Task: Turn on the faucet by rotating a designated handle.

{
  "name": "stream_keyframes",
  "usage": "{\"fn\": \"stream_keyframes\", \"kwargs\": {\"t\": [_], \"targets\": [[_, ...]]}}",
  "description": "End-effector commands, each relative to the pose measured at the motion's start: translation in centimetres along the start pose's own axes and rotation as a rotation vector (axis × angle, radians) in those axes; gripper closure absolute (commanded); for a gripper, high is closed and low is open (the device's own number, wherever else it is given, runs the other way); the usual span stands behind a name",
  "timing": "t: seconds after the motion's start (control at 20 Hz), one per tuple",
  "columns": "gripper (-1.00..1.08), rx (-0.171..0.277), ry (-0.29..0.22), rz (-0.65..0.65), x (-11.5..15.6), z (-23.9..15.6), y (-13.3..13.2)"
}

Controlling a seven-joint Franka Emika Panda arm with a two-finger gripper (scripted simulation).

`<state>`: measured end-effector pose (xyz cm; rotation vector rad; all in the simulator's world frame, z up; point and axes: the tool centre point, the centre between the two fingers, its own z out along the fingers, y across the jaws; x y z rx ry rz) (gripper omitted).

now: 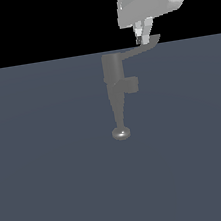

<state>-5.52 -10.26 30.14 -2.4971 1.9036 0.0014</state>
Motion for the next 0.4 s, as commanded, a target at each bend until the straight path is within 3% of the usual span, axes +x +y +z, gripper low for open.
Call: {"fn": "stream_keyframes", "kwargs": {"t": [0.0,0.35], "targets": [[1.08,0.000,0.002,0.029,2.0,0.2,0.1],[1.08,-0.001,0.002,0.034,3.5,0.2,-1.0]]}}
